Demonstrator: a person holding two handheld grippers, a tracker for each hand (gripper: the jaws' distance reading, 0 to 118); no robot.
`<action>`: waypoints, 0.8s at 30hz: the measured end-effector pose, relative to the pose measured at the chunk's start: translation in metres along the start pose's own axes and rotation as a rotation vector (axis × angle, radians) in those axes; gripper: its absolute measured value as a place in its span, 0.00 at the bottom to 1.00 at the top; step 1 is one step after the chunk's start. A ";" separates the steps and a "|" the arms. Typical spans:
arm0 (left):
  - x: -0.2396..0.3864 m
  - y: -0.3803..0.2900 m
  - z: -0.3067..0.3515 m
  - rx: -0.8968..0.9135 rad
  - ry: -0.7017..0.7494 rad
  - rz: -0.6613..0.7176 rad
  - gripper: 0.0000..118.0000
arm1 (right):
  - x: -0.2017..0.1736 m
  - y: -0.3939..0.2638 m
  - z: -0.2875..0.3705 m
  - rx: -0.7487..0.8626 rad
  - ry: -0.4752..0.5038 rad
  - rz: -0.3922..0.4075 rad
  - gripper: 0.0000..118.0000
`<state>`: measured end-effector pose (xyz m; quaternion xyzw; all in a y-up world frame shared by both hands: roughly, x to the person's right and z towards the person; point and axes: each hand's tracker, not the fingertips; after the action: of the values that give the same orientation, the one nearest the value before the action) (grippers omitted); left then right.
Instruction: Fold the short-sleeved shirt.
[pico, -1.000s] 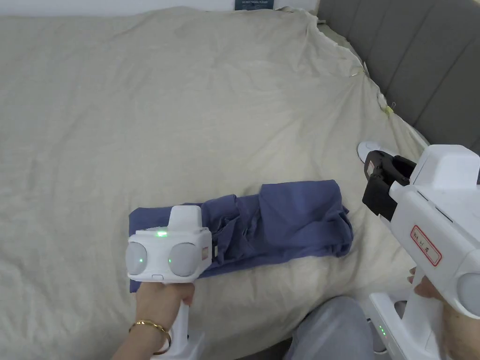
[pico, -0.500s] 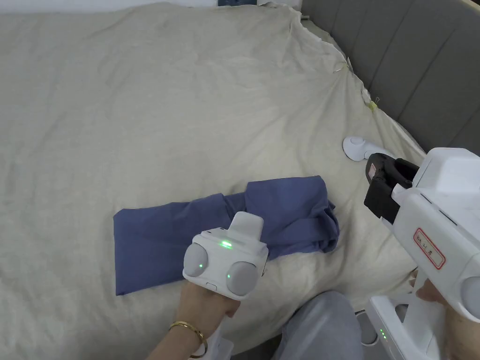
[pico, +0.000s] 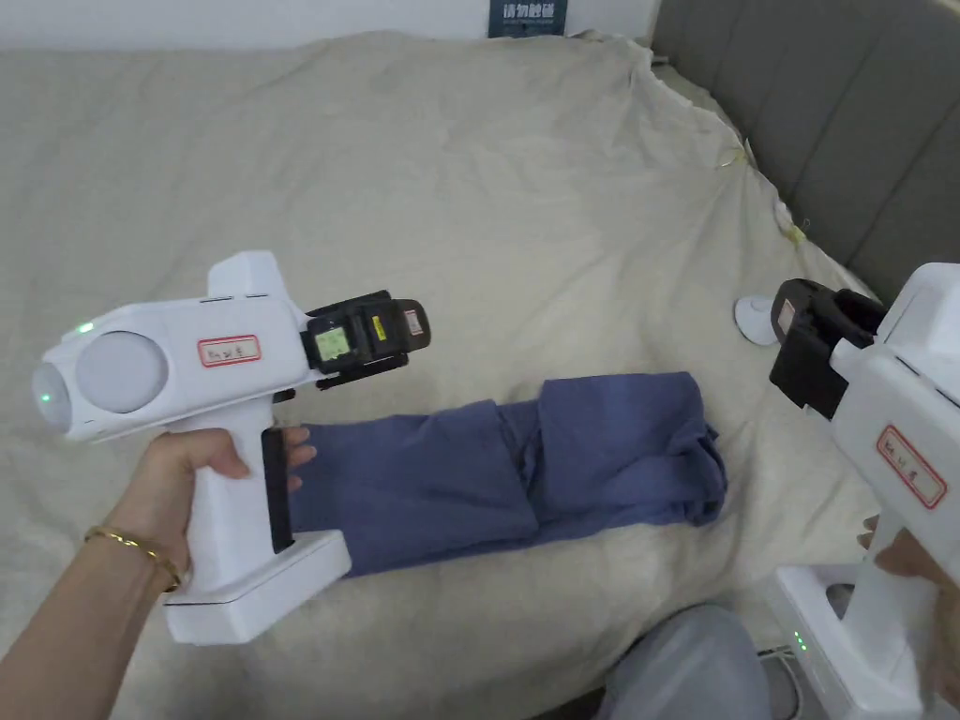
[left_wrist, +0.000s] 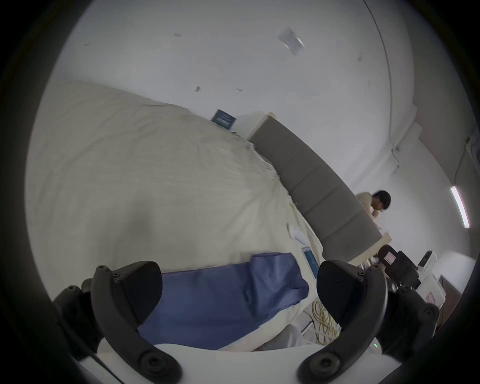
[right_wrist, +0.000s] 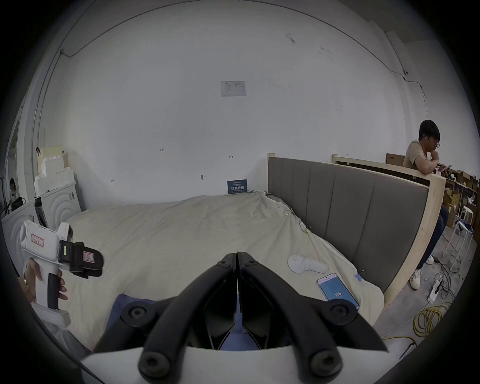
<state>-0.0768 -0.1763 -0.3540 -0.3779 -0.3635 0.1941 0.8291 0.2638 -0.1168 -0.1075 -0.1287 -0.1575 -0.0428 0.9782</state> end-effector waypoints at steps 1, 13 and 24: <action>-0.014 0.001 0.005 -0.005 0.012 0.020 1.00 | -0.001 0.001 -0.001 0.002 0.002 -0.003 0.00; -0.132 -0.067 -0.005 -0.289 -0.063 0.362 1.00 | -0.017 -0.003 -0.010 -0.029 0.022 0.028 0.00; -0.130 -0.080 -0.041 -0.306 -0.108 0.439 0.71 | -0.025 -0.006 -0.011 -0.057 0.029 0.053 0.00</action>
<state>-0.1285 -0.3245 -0.3703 -0.5574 -0.3419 0.3319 0.6799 0.2424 -0.1249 -0.1243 -0.1600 -0.1386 -0.0232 0.9771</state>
